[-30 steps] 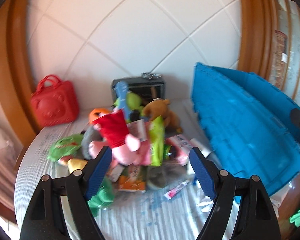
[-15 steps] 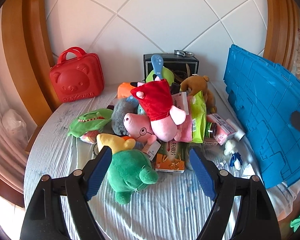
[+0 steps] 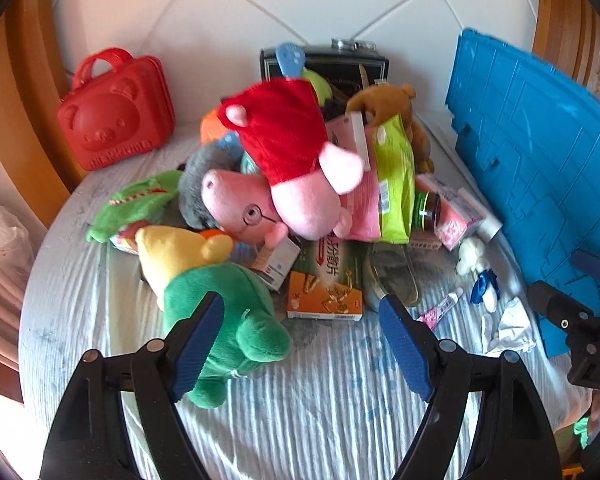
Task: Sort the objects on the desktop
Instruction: 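Bring both tools back from the bin to the pile, then move both tools toward the yellow duck plush in the green frog hood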
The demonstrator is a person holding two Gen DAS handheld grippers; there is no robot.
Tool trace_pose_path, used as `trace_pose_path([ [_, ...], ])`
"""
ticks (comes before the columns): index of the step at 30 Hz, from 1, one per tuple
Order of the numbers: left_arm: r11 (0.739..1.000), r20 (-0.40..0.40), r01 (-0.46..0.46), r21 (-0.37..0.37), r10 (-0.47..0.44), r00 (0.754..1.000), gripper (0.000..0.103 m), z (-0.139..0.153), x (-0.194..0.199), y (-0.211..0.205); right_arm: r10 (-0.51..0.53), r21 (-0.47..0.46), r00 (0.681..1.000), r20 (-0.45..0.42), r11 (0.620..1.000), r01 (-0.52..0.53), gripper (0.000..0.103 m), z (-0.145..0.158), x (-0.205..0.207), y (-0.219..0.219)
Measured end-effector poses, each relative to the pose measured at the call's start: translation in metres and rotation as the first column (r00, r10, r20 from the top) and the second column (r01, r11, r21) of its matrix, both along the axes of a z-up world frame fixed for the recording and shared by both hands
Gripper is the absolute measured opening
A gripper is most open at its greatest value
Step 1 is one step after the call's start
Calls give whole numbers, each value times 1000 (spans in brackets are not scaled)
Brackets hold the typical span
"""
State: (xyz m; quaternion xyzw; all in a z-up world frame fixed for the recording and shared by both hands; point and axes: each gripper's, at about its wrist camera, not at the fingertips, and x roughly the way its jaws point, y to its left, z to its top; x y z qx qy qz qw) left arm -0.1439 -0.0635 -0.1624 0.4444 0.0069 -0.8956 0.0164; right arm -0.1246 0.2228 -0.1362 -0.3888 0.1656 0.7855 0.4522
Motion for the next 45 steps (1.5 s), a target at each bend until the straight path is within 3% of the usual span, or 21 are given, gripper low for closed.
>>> trace_pose_path([
  [8, 999, 127, 50, -4, -49, 991, 80, -53, -38, 18, -54, -119, 997, 55, 991, 60, 103, -51, 5, 40],
  [16, 996, 205, 82, -47, -71, 976, 80, -99, -77, 26, -67, -163, 995, 78, 983, 79, 103, -71, -5, 69],
  [24, 968, 194, 118, -223, -75, 978, 80, -123, -104, 41, -79, -179, 992, 99, 979, 96, 103, -79, -18, 85],
  [28, 959, 161, 71, -275, -27, 987, 80, -120, -92, 3, -86, -182, 992, 97, 978, 103, 103, -78, -23, 92],
  [32, 917, 108, 20, -397, 24, 994, 80, -114, -74, -36, -61, -197, 993, 100, 977, 80, 103, -84, -38, 93],
  [34, 907, 94, -34, -419, 81, 992, 80, -109, -70, -58, -41, -207, 994, 100, 976, 61, 103, -87, -47, 92],
  [37, 933, 66, -93, -348, 123, 990, 80, -89, -66, -78, -14, -207, 995, 96, 978, 34, 103, -88, -59, 86],
  [41, 980, 20, -120, -158, 125, 992, 80, -46, -53, -92, 23, -196, 995, 96, 980, -4, 103, -80, -74, 77],
  [45, 983, -29, -149, -104, 146, 989, 80, -18, -33, -105, 73, -175, 993, 93, 983, -56, 103, -69, -95, 54],
])
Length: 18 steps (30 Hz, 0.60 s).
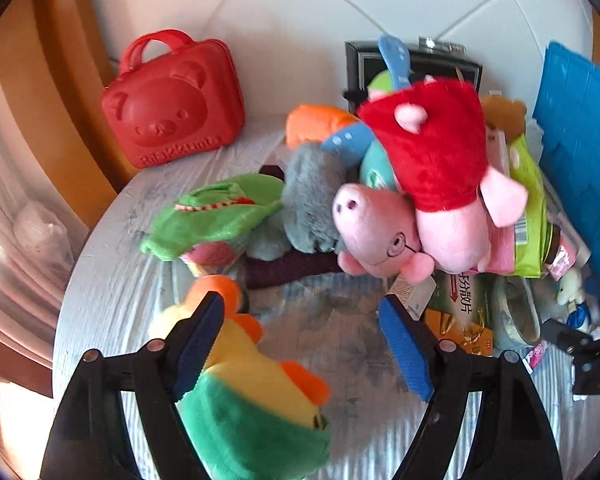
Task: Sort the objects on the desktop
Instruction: 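Move both tools toward the yellow duck plush in the green frog hood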
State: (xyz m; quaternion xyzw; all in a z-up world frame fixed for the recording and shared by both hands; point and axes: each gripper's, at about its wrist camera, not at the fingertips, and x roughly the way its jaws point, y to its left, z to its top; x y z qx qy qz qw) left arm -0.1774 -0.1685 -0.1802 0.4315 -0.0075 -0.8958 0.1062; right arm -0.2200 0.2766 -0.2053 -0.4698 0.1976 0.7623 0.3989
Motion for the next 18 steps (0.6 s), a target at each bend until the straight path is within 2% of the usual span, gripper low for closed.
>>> trace_pose_path([
  [3, 999, 4, -44, -11, 44, 999, 80, 7, 16, -32, 36, -10, 999, -21, 999, -36, 103, 4, -21, -18],
  [8, 995, 23, -98, 21, 97, 995, 80, -3, 52, -96, 73, -13, 996, -51, 997, -74, 103, 2, -62, -56],
  [14, 999, 82, -33, 22, 31, 996, 80, -23, 82, -157, 30, -33, 992, -124, 999, -34, 103, -3, -105, -113],
  [18, 997, 97, -17, 81, 9, 995, 80, -36, 108, -177, 11, -54, 997, -79, 998, -15, 103, -20, -133, -137],
])
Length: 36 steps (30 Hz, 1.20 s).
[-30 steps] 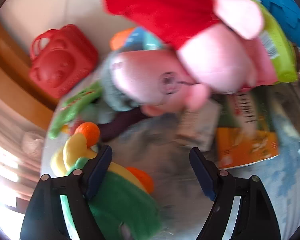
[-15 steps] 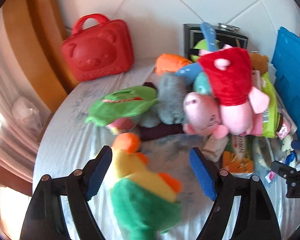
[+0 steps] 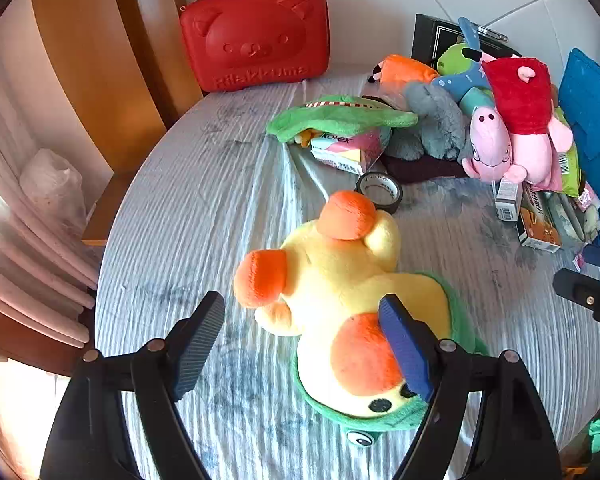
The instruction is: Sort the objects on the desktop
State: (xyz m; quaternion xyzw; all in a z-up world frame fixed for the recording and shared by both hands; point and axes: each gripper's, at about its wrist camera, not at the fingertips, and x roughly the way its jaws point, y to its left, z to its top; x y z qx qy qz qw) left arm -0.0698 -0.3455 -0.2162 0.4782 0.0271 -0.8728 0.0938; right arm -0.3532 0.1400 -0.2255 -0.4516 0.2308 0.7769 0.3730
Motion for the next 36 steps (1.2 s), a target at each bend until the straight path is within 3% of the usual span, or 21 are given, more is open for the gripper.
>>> trace_pose_path([
  [4, 996, -20, -14, 90, 16, 1000, 80, -3, 23, -13, 30, -13, 996, 87, 999, -29, 103, -21, -23, -12],
  [8, 996, -11, -51, 73, 52, 999, 80, -8, 46, -18, 68, -15, 989, 133, 998, -66, 103, -34, -36, -20],
  [12, 992, 75, -111, 56, 107, 991, 80, -34, 59, -22, 123, -16, 985, 121, 992, -122, 103, -34, -39, -31],
  [16, 998, 185, -62, 18, 58, 981, 80, -75, 47, -3, 143, -41, 982, 123, 989, -139, 103, -41, -37, -33],
  [18, 999, 222, -36, 36, 27, 975, 72, -92, 33, 8, 136, -54, 982, 131, 990, -130, 103, -45, -34, -34],
  [19, 998, 218, -20, 67, 5, 976, 64, -94, 26, 13, 131, -56, 983, 130, 991, -125, 103, -45, -31, -35],
  [23, 969, 168, 67, 238, -109, 980, 61, -89, -10, 40, 64, -21, 990, 126, 998, -62, 103, -33, -9, -35],
  [26, 952, 142, 142, 270, -185, 972, 61, -87, -43, 68, -31, 17, 991, 131, 999, 29, 103, -23, 14, -27],
  [29, 942, 116, 204, 266, -241, 964, 61, -78, -64, 87, -131, 48, 984, 122, 991, 126, 103, -11, 38, -20],
  [33, 937, 95, 276, 216, -301, 949, 61, -56, -55, 78, -199, 66, 976, 90, 979, 194, 102, 2, 49, -18],
  [34, 935, 101, 289, 205, -314, 944, 61, -54, -48, 72, -200, 57, 977, 74, 979, 196, 99, 4, 47, -20],
  [36, 942, 119, 293, 164, -313, 942, 61, -50, -35, 55, -178, 24, 983, 33, 984, 177, 82, 5, 36, -24],
])
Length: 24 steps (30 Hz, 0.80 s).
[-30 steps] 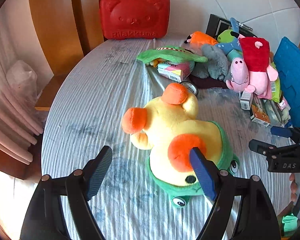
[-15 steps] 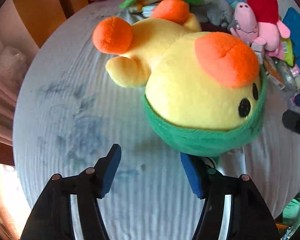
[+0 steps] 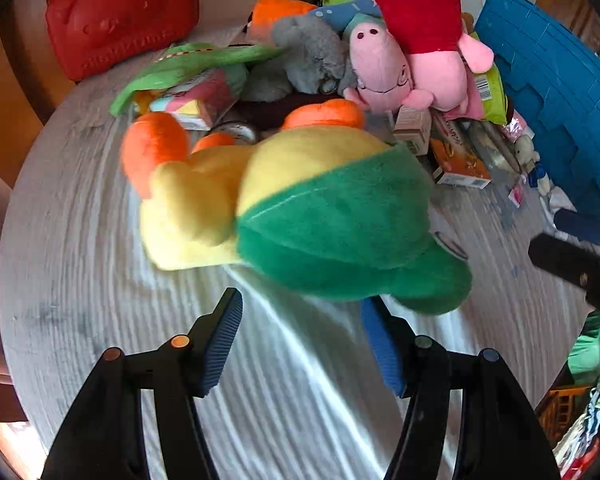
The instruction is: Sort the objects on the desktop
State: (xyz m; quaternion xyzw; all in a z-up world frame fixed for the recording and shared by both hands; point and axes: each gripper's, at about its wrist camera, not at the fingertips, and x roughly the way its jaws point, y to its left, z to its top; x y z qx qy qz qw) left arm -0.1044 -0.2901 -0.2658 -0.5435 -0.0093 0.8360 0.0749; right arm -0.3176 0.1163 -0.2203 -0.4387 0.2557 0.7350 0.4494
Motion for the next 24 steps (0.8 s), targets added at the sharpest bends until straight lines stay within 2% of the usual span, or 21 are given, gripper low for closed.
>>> trace_pose_path([
  [4, 996, -8, -51, -73, 51, 999, 61, 9, 20, -45, 74, -72, 994, -75, 994, -80, 82, -10, -38, -7],
  [7, 989, -47, -115, -88, 112, 993, 61, 23, 23, -74, 138, -116, 988, -76, 982, -146, 82, -26, -70, -16],
  [8, 988, -61, -128, -83, 123, 990, 61, 27, 20, -80, 158, -133, 986, -57, 977, -164, 82, -34, -80, -19],
  [10, 989, -82, -132, -59, 127, 988, 61, 33, 14, -85, 184, -152, 983, 20, 972, -179, 73, -54, -95, -23],
  [11, 991, -92, -125, -45, 120, 988, 61, 36, 9, -83, 189, -163, 981, 50, 970, -179, 62, -62, -97, -25],
  [12, 994, -107, -108, -30, 105, 989, 61, 39, 5, -80, 193, -179, 980, 57, 967, -180, 59, -68, -96, -26],
  [14, 998, -128, -66, -6, 65, 990, 61, 41, -4, -71, 163, -193, 982, 91, 971, -143, 59, -78, -84, -26],
  [16, 999, -111, -33, -9, 32, 993, 64, 34, -15, -59, 101, -176, 984, 150, 982, -75, 56, -84, -68, -20],
  [17, 1000, -109, -20, -4, 20, 994, 64, 32, -17, -56, 76, -183, 987, 139, 982, -50, 56, -83, -60, -16],
  [19, 1000, -114, -5, -11, 4, 994, 64, 32, -16, -55, 45, -188, 993, 106, 982, -24, 61, -76, -47, -14],
  [21, 1000, -119, 4, -17, -6, 993, 64, 36, -12, -58, 39, -160, 994, 102, 987, -22, 85, -65, -45, -18],
  [23, 1000, -137, -1, -17, -1, 991, 64, 48, -2, -67, 32, -134, 998, 48, 991, -26, 94, -49, -47, -23],
  [24, 1000, -158, 2, 4, -1, 987, 64, 57, 2, -71, 35, -123, 999, 27, 992, -31, 94, -42, -48, -24],
])
